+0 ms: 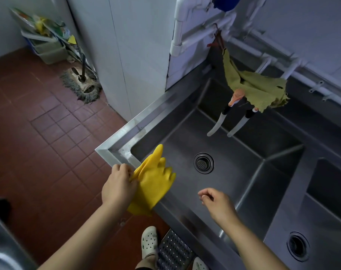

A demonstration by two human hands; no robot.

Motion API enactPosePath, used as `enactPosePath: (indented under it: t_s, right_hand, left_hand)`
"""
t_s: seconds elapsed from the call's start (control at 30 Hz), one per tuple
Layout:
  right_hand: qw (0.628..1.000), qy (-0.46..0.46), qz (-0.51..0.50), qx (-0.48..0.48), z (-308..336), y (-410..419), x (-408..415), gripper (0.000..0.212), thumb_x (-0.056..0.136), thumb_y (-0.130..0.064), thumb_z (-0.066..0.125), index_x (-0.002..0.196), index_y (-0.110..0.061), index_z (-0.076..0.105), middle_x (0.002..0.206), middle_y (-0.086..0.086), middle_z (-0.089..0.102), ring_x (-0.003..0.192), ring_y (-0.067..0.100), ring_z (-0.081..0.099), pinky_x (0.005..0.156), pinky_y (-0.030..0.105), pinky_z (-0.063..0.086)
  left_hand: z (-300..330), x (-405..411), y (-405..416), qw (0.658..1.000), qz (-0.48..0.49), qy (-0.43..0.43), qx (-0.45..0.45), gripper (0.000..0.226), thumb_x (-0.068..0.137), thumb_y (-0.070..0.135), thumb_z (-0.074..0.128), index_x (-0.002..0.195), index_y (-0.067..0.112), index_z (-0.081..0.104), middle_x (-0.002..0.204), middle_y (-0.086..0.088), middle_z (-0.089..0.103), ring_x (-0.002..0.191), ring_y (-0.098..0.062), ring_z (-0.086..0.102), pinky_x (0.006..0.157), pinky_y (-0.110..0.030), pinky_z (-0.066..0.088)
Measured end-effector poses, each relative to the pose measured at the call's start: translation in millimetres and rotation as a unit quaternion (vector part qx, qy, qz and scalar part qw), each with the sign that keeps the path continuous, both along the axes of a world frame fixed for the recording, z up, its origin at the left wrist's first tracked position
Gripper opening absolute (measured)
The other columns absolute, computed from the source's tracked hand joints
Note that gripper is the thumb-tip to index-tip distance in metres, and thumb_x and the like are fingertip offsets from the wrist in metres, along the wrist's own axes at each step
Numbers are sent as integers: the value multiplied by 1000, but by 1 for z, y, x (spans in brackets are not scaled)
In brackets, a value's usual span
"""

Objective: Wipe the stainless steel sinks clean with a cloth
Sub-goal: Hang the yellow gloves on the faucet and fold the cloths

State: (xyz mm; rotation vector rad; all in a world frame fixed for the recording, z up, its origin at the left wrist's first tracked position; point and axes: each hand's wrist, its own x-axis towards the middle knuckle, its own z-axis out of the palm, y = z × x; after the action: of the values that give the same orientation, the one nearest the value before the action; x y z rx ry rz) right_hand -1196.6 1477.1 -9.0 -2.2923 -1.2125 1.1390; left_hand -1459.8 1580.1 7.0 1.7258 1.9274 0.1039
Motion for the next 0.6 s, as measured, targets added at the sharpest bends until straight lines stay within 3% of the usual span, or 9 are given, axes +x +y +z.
enactPosePath:
  t_s: [0.2,0.33,0.43,0.5,0.6]
  right_hand:
    - [1000,4,-1,-8,3,5,-1,29,86,-14,55,73,-39,62,77,-1,71,76,19,68,76,37,55]
    - [1000,4,0,0,9,14,1,30,85,-15,57,70,-41,62,77,-3,71,76,17,68,77,36,55]
    - [999,10,-36,18,24,28,14,29,85,-15,57,70,-39,63,78,-3,71,76,18,68,76,35,54]
    - [996,15,-77,49,37,42,27,30,86,-10,56,72,-35,63,83,-1,72,78,17,68,77,33,53]
    - [979,42,-170,107,60,66,49,29,89,-4,52,75,-27,63,83,4,71,65,8,65,68,21,51]
  left_hand:
    - [9,6,11,999,-11,-15,-46,23,78,42,65,85,24,53,91,0,48,85,-18,48,64,-32,45]
    - [21,14,18,993,-108,30,-46,15,76,25,65,71,20,52,75,1,53,81,-21,48,64,-32,38]
    - [35,30,25,982,-165,-47,-74,27,74,9,60,66,19,36,64,0,43,65,-20,43,53,-31,27]
    - [50,42,32,979,-182,-84,-50,29,73,4,58,66,19,34,61,0,42,59,-19,42,50,-31,25]
    - [80,57,46,977,-180,-117,14,30,73,4,61,66,19,37,62,0,45,57,-16,40,50,-31,27]
